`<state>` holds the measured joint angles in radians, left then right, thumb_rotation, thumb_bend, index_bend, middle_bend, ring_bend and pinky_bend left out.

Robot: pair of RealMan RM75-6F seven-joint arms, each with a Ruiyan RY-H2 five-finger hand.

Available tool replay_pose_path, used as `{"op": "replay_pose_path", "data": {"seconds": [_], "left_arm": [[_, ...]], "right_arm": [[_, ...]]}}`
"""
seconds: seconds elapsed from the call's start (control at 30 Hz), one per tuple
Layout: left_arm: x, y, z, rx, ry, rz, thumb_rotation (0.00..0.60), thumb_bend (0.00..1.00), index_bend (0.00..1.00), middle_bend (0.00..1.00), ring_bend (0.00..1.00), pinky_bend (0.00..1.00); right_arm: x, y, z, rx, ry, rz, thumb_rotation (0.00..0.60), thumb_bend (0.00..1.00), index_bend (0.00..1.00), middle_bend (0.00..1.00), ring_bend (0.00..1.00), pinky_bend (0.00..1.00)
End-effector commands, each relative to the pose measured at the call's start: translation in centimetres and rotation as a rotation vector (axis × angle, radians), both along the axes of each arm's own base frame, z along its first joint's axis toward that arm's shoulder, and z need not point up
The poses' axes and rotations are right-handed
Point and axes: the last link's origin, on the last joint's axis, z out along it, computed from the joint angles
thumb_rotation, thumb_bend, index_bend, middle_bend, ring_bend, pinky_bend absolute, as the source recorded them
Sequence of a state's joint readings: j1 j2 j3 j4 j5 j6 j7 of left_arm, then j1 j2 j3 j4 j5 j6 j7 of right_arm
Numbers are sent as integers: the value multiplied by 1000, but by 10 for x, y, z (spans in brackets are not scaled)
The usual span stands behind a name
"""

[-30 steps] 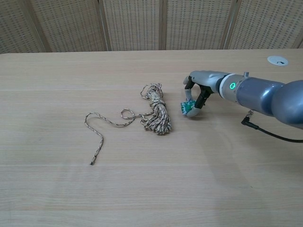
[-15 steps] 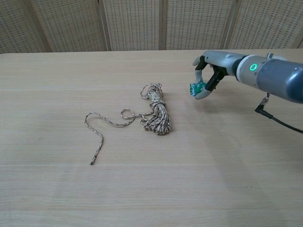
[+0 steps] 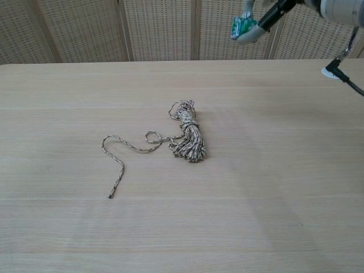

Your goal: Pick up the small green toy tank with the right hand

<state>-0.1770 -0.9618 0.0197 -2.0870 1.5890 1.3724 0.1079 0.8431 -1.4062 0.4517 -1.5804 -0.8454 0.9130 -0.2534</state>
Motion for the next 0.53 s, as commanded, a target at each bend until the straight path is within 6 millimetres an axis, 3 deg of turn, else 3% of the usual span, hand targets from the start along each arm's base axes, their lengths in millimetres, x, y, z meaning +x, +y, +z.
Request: {"op": "replay_pose_path", "data": {"seconds": [0.03, 0.27, 0.53], "left_arm": [[0, -5, 3, 9, -5, 0, 600, 136, 0, 0, 0, 0], [-7, -15, 8, 25, -7, 15, 600, 135, 0, 0, 0, 0], [-7, -17, 9, 24, -15, 5, 600, 135, 0, 0, 0, 0]], "right_arm": [[14, 2, 22, -30, -44, 23, 600, 179, 635, 0, 0, 0], [30, 14, 37, -34, -88, 56, 600, 179, 635, 0, 0, 0], [31, 23, 41, -38, -109, 62, 600, 179, 634, 0, 0, 0]]}}
